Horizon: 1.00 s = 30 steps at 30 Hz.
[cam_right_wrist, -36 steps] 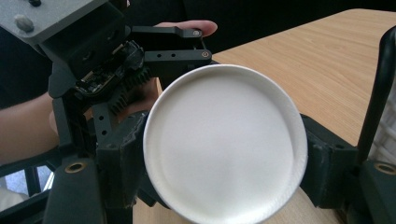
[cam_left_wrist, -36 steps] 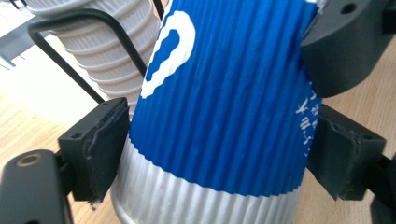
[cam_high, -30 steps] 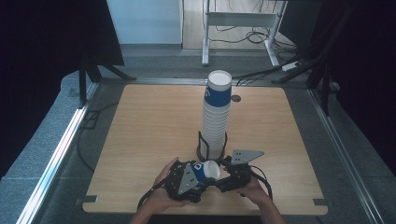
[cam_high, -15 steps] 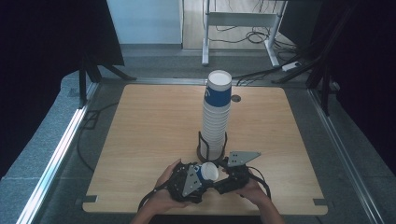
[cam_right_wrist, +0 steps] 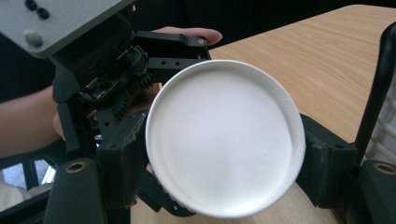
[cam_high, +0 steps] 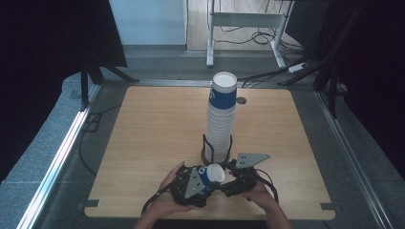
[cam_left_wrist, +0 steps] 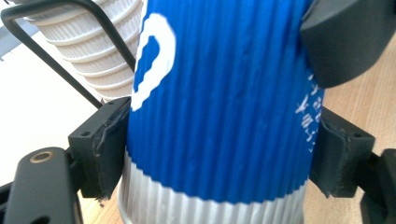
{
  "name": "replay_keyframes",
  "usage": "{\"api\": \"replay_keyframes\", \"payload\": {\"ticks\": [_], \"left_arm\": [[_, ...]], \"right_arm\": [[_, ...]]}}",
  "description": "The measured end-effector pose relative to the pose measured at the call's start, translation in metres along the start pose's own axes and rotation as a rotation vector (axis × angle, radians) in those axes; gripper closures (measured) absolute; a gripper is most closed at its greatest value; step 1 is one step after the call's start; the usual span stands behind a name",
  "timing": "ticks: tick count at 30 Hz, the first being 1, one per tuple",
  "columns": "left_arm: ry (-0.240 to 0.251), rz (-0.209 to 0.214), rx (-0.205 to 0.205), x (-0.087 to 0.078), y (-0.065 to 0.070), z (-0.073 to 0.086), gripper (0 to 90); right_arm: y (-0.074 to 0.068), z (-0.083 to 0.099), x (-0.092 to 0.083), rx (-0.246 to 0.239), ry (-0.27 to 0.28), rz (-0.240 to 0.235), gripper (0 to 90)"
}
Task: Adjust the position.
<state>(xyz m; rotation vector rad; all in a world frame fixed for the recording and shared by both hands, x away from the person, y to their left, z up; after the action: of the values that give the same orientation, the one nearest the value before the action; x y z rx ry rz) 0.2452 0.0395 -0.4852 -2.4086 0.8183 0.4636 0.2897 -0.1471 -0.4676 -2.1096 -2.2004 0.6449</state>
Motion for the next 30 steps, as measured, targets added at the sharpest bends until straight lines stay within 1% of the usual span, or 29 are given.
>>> {"api": "replay_keyframes", "payload": {"ticks": [4,10,14,16,19,23,27,28,29,30], "left_arm": [[0.004,0.008,0.019,-0.001,0.0,0.001,19.3],[0.016,0.033,0.021,-0.003,0.0,0.0,20.4],[0.019,0.041,0.029,-0.003,0.0,0.0,20.6],[0.02,0.039,0.031,-0.003,0.0,0.0,20.6],[0.022,0.039,0.023,-0.004,-0.003,0.0,20.7],[0.015,0.025,0.035,-0.005,-0.01,-0.001,20.7],[0.003,0.016,0.053,-0.004,-0.018,0.0,20.6],[-0.003,0.018,0.056,-0.003,-0.019,0.001,20.7],[-0.011,0.017,0.063,-0.001,-0.02,0.002,20.6],[-0.015,0.016,0.07,-0.001,-0.02,0.003,20.7]], "right_arm": [[0.0,0.001,0.0,0.004,-0.008,-0.002,26.8],[-0.001,0.0,-0.001,0.007,-0.006,-0.02,25.7],[-0.002,0.0,0.001,0.007,-0.013,-0.02,22.7],[-0.002,0.0,0.001,0.007,-0.013,-0.009,21.5],[-0.003,-0.002,-0.001,0.003,0.003,0.007,20.3],[-0.006,-0.009,-0.012,-0.009,0.036,0.031,20.2],[-0.008,-0.018,-0.025,-0.026,0.048,0.058,21.5],[-0.008,-0.019,-0.028,-0.028,0.041,0.065,21.8],[-0.008,-0.02,-0.031,-0.03,0.019,0.077,21.8],[-0.008,-0.022,-0.034,-0.034,-0.015,0.094,21.8]]}}
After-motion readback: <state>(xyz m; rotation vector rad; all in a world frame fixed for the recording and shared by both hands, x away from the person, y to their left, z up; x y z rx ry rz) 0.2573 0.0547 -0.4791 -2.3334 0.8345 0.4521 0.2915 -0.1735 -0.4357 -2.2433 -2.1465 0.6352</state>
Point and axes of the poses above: each handheld gripper's, and its own axes: x roughly forward along the jaws, z roughly out of its underside, y roughly to its right, the point moved 2 cm from there along x, roughly forward along the jaws, and after that the axes turned 15 degrees about -z, right-handed, at the moved point
